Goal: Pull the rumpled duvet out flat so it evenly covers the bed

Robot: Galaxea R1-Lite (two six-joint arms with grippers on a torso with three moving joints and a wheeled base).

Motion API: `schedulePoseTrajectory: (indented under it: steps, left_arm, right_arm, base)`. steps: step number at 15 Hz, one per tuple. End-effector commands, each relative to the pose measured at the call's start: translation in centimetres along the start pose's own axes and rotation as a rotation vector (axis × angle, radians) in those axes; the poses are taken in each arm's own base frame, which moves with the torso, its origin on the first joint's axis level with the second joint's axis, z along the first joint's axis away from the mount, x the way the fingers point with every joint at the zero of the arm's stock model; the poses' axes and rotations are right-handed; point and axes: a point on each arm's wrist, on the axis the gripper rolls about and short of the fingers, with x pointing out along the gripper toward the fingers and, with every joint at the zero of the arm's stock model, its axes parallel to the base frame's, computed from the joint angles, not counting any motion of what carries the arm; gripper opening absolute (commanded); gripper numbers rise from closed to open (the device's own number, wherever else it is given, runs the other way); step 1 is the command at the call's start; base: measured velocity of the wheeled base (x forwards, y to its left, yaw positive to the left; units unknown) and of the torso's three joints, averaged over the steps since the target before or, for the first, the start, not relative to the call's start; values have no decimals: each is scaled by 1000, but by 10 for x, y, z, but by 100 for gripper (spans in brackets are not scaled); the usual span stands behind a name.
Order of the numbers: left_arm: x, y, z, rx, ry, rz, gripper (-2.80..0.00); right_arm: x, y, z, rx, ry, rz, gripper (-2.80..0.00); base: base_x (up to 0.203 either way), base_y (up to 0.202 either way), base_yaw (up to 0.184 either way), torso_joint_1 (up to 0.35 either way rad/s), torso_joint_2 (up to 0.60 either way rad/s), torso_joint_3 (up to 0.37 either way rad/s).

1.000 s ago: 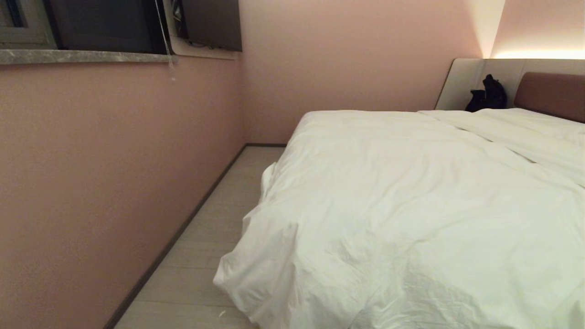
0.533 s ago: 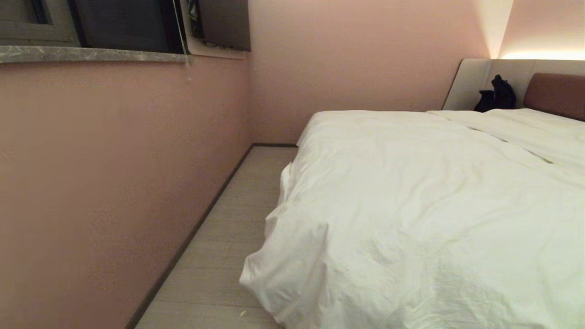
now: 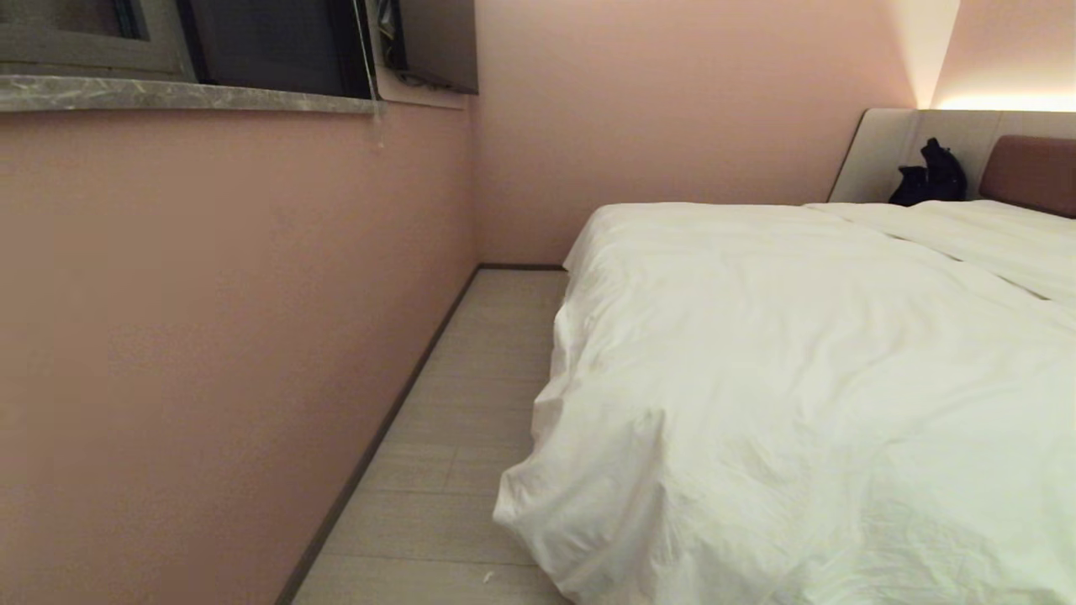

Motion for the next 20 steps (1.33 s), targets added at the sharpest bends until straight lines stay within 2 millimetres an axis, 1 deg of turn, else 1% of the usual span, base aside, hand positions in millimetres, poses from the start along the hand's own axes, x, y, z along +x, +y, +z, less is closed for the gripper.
schedulePoseTrajectory:
  steps: [1,7,8,20]
  left_arm:
    - [0,0,0,0,1,1,-280]
    - [0,0,-1,-1,2,8,-280]
    - [0,0,-1,-3,2,7,-280]
    - [0,0,-1,-11,2,5,-280]
  right_arm:
    - [0,0,0,-1,0,1,-280]
    - [0,0,0,1,0,1,-280]
    - [0,0,0,-1,0,1,-280]
    - [0,0,0,1,0,1,-280]
  base:
    - [0,93,2,6,-2,-2]
    - [0,0,0,0,0,0]
    - [-95,0,1,2,7,-1]
    - [-191,0,1,2,3,4]
